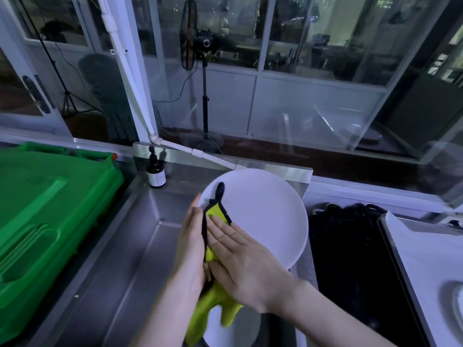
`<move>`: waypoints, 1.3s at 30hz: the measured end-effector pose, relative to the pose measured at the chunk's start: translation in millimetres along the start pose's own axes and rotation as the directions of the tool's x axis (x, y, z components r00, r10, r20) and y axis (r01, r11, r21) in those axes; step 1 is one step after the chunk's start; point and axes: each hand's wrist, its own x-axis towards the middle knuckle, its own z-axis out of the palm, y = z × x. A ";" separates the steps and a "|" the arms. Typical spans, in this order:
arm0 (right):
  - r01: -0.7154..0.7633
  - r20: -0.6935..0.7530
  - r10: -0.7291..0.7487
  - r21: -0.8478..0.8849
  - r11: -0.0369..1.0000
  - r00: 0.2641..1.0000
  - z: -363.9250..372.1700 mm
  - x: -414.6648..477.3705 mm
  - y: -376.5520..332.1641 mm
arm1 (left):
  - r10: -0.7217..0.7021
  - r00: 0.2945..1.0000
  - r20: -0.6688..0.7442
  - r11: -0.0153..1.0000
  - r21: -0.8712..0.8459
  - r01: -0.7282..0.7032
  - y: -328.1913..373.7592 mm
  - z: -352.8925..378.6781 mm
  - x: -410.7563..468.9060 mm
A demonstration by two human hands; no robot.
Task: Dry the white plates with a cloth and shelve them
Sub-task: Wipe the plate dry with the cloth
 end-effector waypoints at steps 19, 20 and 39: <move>-0.114 -0.274 0.151 0.144 0.983 0.950 20.1 16.5 13.3 | 0.037 0.998 -0.056 0.999 -0.034 -0.039 4.5 -8.7 5.2; -0.058 -0.238 0.114 0.228 0.972 0.965 22.7 16.9 7.7 | 0.046 0.998 -0.037 0.998 -0.032 -0.047 2.8 -7.1 3.3; -0.105 -0.026 0.104 -0.033 0.994 0.994 30.2 -3.2 47.3 | 0.004 1.000 -0.026 0.998 -0.055 -0.006 -5.6 -11.0 1.2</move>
